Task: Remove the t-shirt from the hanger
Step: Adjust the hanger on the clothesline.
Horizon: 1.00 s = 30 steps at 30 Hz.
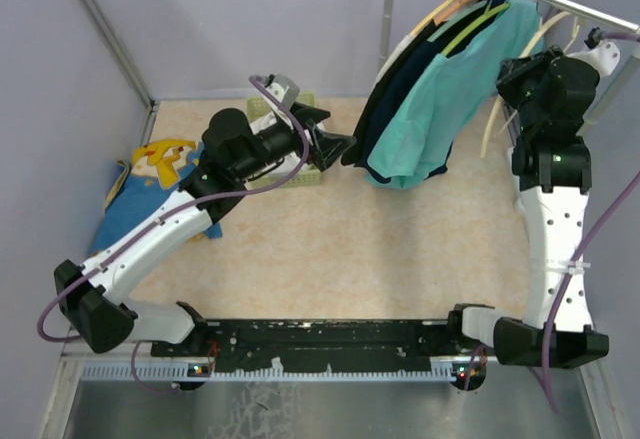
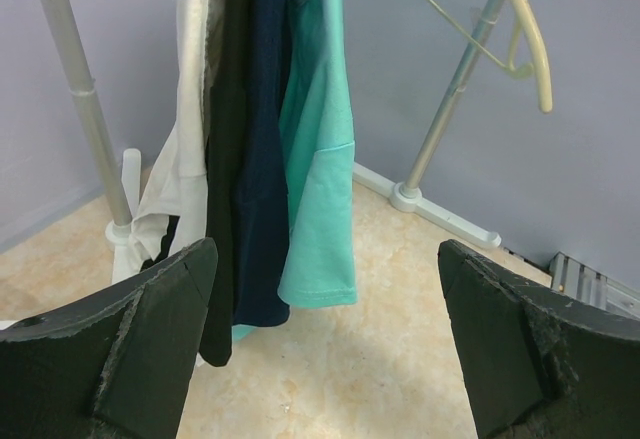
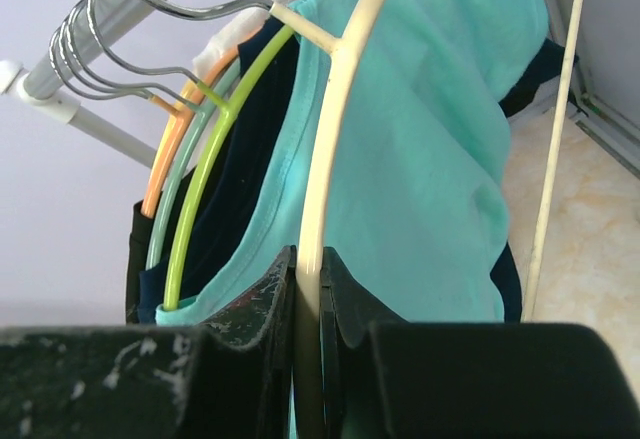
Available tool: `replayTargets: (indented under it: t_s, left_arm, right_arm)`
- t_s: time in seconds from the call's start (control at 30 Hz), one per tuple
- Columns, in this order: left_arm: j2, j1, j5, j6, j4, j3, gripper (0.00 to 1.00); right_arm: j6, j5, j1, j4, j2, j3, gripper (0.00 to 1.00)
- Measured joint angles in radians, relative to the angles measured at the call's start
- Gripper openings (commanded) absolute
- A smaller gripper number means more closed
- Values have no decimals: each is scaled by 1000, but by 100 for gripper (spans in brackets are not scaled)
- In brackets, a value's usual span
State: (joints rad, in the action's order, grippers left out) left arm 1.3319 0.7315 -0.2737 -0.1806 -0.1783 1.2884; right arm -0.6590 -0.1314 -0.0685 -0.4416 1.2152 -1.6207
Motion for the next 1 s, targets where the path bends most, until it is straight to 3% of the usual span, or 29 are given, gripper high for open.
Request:
replayTargets:
  t_s: [0.3, 0.6, 0.67, 0.77, 0.9, 1.0]
  left_arm:
    - [-39, 0, 0, 0, 3, -28, 97]
    - [-43, 0, 0, -1, 3, -31, 97]
    - [-43, 0, 0, -1, 3, -31, 97]
    - [-43, 0, 0, -1, 3, -31, 97]
    - [-43, 0, 0, -1, 3, -31, 97]
    - [-43, 0, 0, -1, 3, -31, 97]
  right_arm:
    - [-16, -47, -15, -9, -75, 59, 0]
    - [-53, -2, -148, -13, -116, 110, 1]
    - [-63, 17, -179, -13, -123, 117, 13]
    - [-74, 38, -194, -8, -131, 123, 42]
    - [-72, 55, -196, -6, -133, 123, 61]
    - [-65, 58, -196, -8, -134, 123, 64]
